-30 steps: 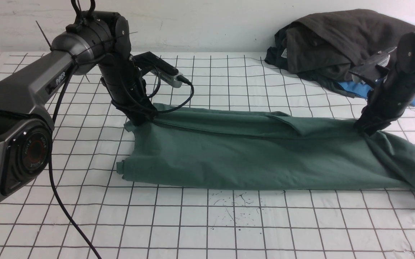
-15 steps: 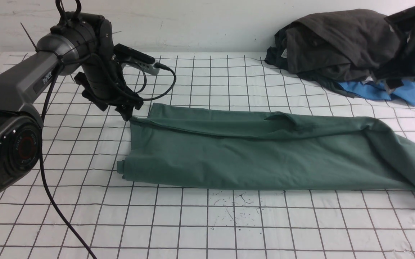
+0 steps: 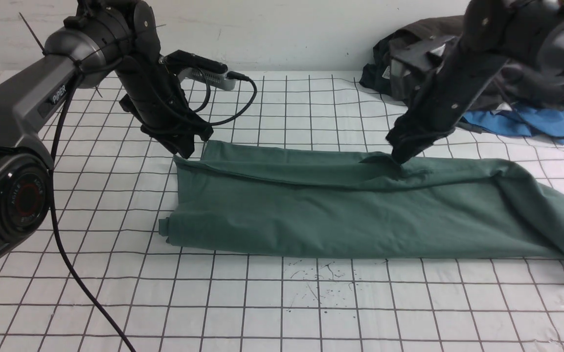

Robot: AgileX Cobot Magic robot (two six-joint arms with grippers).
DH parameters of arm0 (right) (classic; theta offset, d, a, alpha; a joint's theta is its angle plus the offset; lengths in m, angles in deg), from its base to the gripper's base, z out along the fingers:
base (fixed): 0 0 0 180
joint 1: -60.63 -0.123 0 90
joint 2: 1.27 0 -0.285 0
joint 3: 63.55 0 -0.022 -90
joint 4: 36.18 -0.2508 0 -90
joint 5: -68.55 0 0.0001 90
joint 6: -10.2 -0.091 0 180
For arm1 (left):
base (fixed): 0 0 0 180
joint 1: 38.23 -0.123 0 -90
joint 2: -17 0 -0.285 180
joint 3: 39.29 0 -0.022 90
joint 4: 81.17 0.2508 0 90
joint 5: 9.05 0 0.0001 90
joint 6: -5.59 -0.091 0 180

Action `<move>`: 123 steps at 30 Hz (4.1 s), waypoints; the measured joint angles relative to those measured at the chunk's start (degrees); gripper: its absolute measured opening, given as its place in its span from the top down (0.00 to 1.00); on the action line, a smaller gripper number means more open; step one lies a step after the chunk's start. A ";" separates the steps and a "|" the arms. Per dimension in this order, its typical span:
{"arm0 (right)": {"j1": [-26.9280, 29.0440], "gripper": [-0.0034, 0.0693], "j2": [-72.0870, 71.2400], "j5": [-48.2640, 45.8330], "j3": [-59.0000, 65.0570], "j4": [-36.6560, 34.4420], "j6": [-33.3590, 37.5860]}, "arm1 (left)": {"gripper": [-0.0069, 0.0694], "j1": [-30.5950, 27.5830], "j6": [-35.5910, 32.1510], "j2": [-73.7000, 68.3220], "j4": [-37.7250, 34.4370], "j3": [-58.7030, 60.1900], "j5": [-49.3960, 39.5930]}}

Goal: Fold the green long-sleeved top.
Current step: Use the right arm to clamp the right edge of the fabric

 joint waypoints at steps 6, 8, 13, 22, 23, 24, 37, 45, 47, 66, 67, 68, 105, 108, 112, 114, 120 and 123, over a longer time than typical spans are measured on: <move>-1.71 0.85 5.40 0.00 0.00 2.88 0.25 | 0.91 0.00 -1.52 0.00 -0.36 0.00 0.00; -1.71 0.87 6.30 0.00 0.00 3.81 0.08 | 0.92 0.00 -1.55 0.00 -0.32 0.00 0.00; -1.71 0.89 6.46 0.24 -0.19 6.03 -2.49 | 0.92 0.00 -1.89 0.00 -0.83 0.00 0.00; -1.76 0.89 6.69 13.51 -0.19 19.37 -19.89 | 0.92 0.00 -2.00 0.00 -1.38 0.00 0.00; -1.76 0.89 6.69 14.26 -0.19 19.68 -20.89 | 0.92 0.00 -2.00 0.00 -1.38 0.00 0.00; -1.76 0.89 6.86 16.81 -0.19 21.84 -24.36 | 0.92 0.00 -2.06 0.00 -1.38 0.00 0.00; -1.71 0.89 7.04 16.53 -8.46 30.87 -36.21 | 0.92 0.30 -3.39 0.07 -2.49 0.00 0.00; -0.03 0.89 0.27 0.57 -15.96 18.57 -18.69 | 0.92 6.31 -10.14 0.19 -6.27 1.57 0.00; 0.34 0.89 0.03 0.28 -15.44 15.08 -15.96 | 0.92 7.17 -11.15 -0.08 -6.33 2.33 0.00; -0.76 0.89 8.83 8.65 -3.79 9.78 -15.08 | 0.92 3.78 -1.60 -3.29 6.18 3.34 9.32; -0.76 0.89 9.15 12.58 -3.79 11.88 -18.57 | 0.92 3.15 -0.75 -3.29 6.58 3.34 9.94; -0.76 0.89 9.38 14.10 -3.79 12.96 -20.81 | 0.92 2.95 -0.44 -3.34 6.66 3.34 10.08; 8.47 0.87 -37.48 -0.22 36.39 21.96 -30.56 | 0.92 3.93 -6.90 -0.18 -11.18 3.34 0.10; 14.44 0.78 -38.25 4.74 46.80 20.56 -33.29 | 0.92 3.93 -6.90 -0.05 -11.45 3.34 0.10; 18.67 0.61 -38.25 11.41 52.14 18.22 -33.73 | 0.92 3.93 -6.90 0.09 -11.45 3.34 0.10; 20.54 0.47 -37.55 16.37 54.69 16.93 -33.85 | 0.92 3.93 -6.90 0.09 -11.45 3.34 0.10; 21.05 0.20 -30.22 25.71 55.14 15.91 -34.30 | 0.92 3.93 -6.90 0.09 -11.39 3.34 0.10; 21.05 0.19 -26.88 26.42 54.18 16.65 -35.65 | 0.92 3.93 -6.90 0.09 -10.93 3.34 0.10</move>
